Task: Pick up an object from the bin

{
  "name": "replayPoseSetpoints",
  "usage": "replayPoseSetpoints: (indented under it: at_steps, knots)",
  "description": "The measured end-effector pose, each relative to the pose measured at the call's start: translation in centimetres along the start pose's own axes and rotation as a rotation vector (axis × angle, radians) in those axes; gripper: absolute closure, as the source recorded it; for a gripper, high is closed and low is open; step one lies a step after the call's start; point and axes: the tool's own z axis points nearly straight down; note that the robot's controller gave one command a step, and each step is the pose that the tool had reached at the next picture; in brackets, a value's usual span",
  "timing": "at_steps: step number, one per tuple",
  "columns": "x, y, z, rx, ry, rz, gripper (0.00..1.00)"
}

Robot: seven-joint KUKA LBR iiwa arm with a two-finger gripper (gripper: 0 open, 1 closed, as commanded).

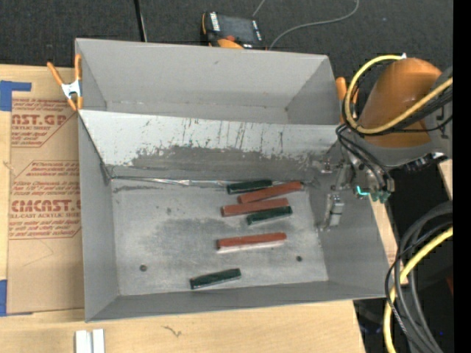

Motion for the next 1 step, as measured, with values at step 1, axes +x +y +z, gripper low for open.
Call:
replayPoseSetpoints:
  at_steps: [1]
  knots:
    - [3.22, 7.61, 5.20, -0.004, 0.001, -0.041, 0.00]
